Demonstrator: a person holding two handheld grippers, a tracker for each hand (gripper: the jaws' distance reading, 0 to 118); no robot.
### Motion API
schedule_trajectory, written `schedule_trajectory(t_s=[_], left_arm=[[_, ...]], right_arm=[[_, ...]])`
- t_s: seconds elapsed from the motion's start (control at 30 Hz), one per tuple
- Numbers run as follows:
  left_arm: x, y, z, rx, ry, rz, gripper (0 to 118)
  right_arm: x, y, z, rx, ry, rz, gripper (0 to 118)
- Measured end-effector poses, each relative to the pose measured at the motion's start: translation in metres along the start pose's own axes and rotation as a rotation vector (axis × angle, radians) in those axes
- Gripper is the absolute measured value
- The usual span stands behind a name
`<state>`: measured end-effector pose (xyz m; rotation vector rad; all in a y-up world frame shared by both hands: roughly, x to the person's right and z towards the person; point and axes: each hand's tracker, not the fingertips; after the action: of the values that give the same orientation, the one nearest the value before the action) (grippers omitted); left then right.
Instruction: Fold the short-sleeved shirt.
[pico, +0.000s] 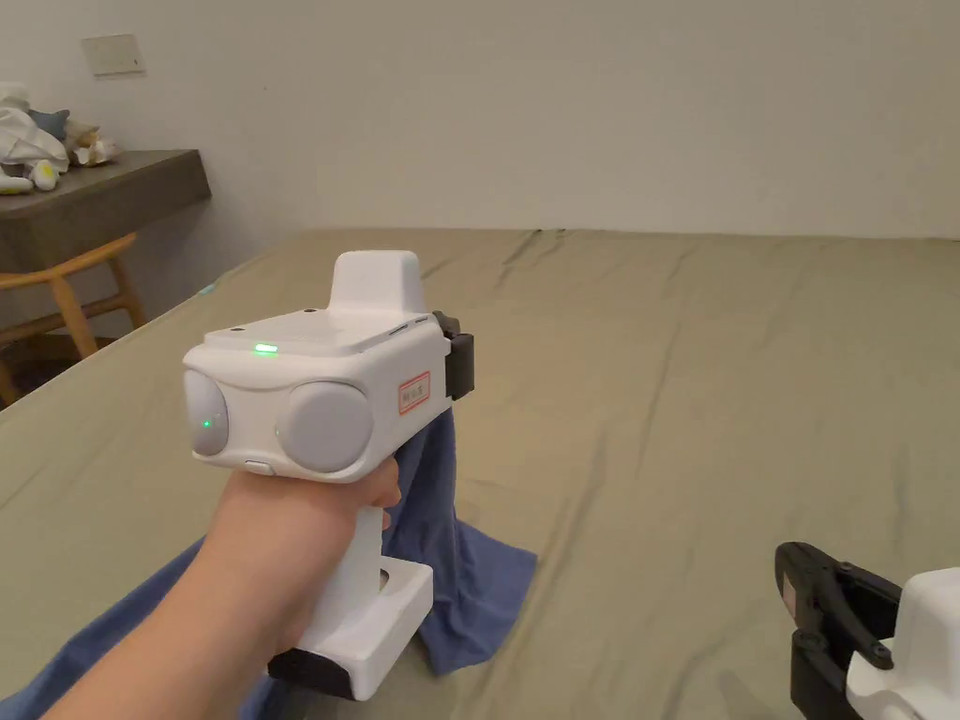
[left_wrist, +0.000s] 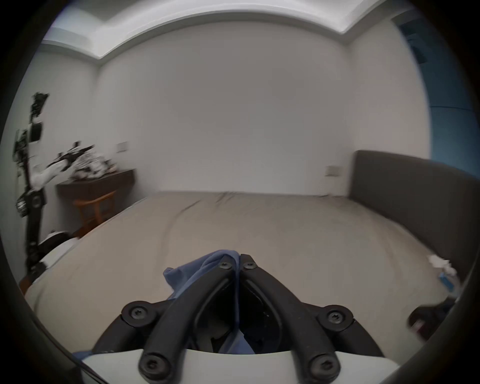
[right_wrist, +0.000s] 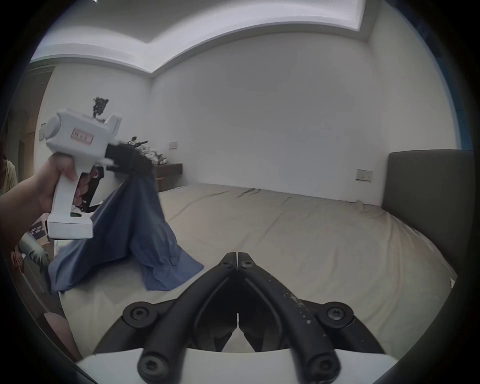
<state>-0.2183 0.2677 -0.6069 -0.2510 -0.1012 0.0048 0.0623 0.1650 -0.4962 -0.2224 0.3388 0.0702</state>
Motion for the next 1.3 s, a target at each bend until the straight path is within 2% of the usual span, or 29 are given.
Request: schedule_trajectory(t_s=[0.1, 0.27, 0.4, 0.6, 0.8, 0.83, 0.87, 0.9, 0.93, 0.97, 1.03, 1.2, 1.27, 1.3], left_arm=[[0.080, 0.015, -0.008, 0.017, -0.155, -0.011, 0], [0.224, 0.015, -0.020, -0.001, -0.406, -0.077, 0], [0.326, -0.011, -0.033, -0.108, -0.574, -0.111, 0], [0.431, -0.099, -0.067, -0.364, -0.641, -0.182, 0], [0.460, -0.174, -0.076, -0.484, -0.614, -0.249, 0], [0.460, -0.180, -0.076, -0.484, -0.618, -0.258, 3], [0.458, -0.184, -0.075, -0.485, -0.622, -0.272, 28], [0.454, -0.187, -0.074, -0.481, -0.621, -0.268, 70], [0.449, -0.188, -0.073, -0.474, -0.619, -0.258, 107], [0.442, -0.188, -0.072, -0.466, -0.613, -0.242, 118], [0.414, -0.173, -0.059, -0.352, -0.588, -0.170, 100], [0.310, -0.135, -0.004, -0.150, -0.477, -0.127, 98], [0.256, -0.126, 0.026, -0.059, -0.389, -0.130, 82], [0.230, -0.124, 0.043, -0.012, -0.330, -0.134, 64]], right_arm=[[0.029, 0.000, 0.044, 0.018, -0.076, -0.019, 1], [0.085, -0.005, 0.115, 0.029, -0.254, -0.003, 1], [0.129, -0.013, 0.165, 0.031, -0.392, -0.043, 1], [0.170, -0.029, 0.212, 0.009, -0.506, -0.088, 1], [0.184, -0.044, 0.225, -0.016, -0.546, -0.099, 1], [0.185, -0.046, 0.225, -0.018, -0.548, -0.103, 1], [0.186, -0.048, 0.224, -0.021, -0.547, -0.110, 1], [0.186, -0.049, 0.222, -0.024, -0.545, -0.117, 1], [0.186, -0.050, 0.220, -0.026, -0.542, -0.121, 1], [0.185, -0.050, 0.217, -0.026, -0.538, -0.125, 1], [0.180, -0.049, 0.211, -0.019, -0.524, -0.120, 1], [0.167, -0.045, 0.182, -0.006, -0.468, -0.101, 1], [0.159, -0.043, 0.169, -0.009, -0.433, -0.091, 1], [0.153, -0.042, 0.163, -0.009, -0.416, -0.077, 1]])
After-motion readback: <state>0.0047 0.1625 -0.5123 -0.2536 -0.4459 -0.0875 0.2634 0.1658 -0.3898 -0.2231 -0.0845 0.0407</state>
